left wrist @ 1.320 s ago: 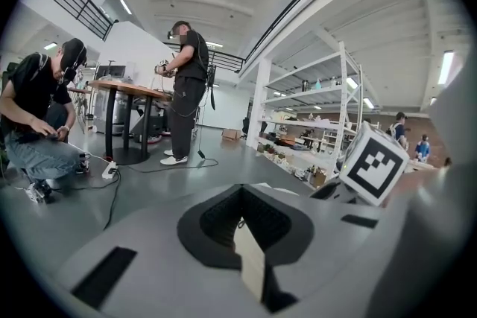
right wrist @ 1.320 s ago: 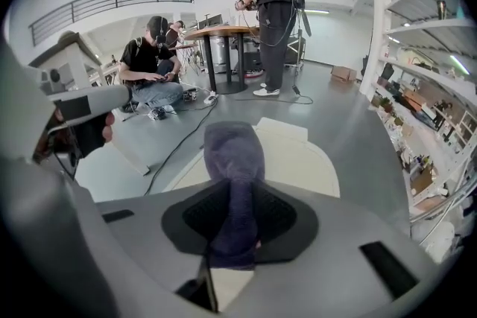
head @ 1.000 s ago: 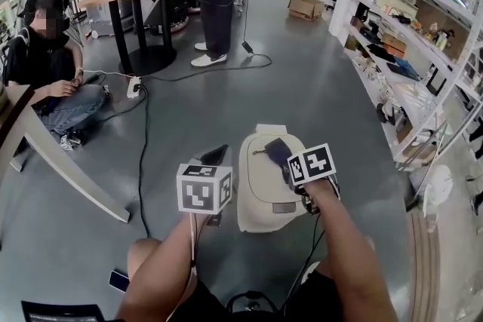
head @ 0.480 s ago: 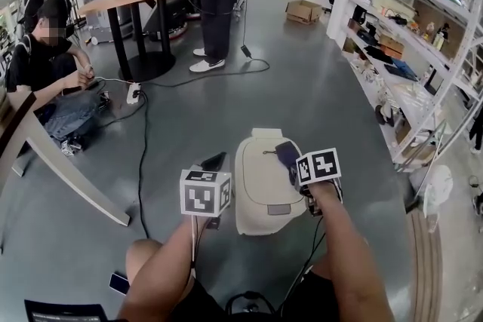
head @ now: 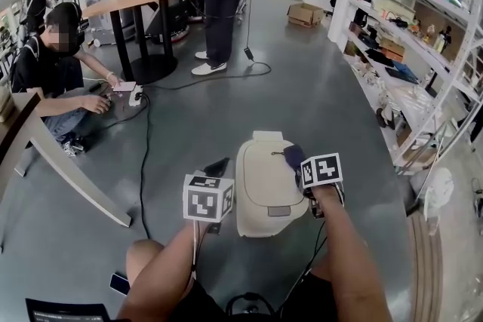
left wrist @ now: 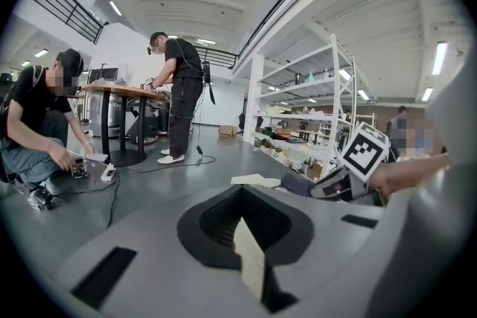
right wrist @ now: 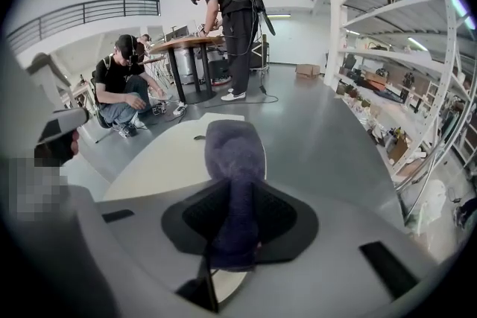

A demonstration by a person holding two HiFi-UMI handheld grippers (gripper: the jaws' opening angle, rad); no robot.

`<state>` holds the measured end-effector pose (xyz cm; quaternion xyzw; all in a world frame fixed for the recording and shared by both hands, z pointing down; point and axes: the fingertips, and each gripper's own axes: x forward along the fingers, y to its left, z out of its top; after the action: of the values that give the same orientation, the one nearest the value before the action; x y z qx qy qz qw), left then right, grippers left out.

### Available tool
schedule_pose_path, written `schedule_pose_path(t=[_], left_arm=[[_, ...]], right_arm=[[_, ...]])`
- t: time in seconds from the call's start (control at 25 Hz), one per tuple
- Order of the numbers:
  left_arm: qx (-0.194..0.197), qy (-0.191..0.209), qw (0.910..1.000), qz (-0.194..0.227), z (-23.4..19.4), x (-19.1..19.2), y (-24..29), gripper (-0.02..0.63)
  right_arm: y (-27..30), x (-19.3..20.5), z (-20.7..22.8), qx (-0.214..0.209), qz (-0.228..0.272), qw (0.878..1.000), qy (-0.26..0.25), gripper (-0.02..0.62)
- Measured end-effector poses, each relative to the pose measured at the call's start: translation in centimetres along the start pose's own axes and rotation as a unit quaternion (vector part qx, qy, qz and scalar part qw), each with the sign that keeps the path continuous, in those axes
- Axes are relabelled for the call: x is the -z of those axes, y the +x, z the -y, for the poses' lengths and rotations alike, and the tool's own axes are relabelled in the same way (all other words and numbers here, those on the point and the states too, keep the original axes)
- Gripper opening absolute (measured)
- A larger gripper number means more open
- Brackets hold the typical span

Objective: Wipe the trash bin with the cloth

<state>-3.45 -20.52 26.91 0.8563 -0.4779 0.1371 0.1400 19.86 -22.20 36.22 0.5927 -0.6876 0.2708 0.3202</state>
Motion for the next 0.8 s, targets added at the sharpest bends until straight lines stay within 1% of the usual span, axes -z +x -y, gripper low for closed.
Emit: schedule_pose_path(t=[0.16,0.24,0.28,0.36,0.48,0.6,0.8], left_arm=[[0.001,0.0,1.0,-0.003,-0.3,0.1,-0.2,0.0],[0.003,-0.008,1.0,-0.002,-0.2,0.0,-0.4,0.0],[0.006,-0.014,0.9999,-0.003,-0.3,0.0,-0.5,0.0],[0.006,-0.023,0.9997,-0.005,-0.7,0.0,-0.7,0.0],[-0.002,-0.025,0.9997,-0.005,-1.4,-0.1,-1.2,0.0],[-0.007,-0.031,0.9995,-0.005,-1.9,-0.1,-1.4,0.0],[-0.017,-0.031,0.9994,-0.006,-2.8,0.0,-1.7,0.0]], right_arm=[[-0.3,-0.2,-0.4,0.008,0.004,1.0,-0.006,0.092],[-1.1,-0.8,-1.1,0.016,0.024,0.999,-0.026,0.092],[-1.7,-1.2,-2.0,0.013,0.037,0.999,-0.032,0.092],[-2.7,-2.0,-4.6,-0.009,0.058,0.997,-0.04,0.092],[-3.8,-2.7,-8.9,-0.043,0.067,0.995,-0.061,0.092],[-4.1,-2.4,-12.3,-0.062,0.055,0.993,-0.084,0.092],[-3.8,-1.1,-16.7,-0.094,0.03,0.989,-0.109,0.092]])
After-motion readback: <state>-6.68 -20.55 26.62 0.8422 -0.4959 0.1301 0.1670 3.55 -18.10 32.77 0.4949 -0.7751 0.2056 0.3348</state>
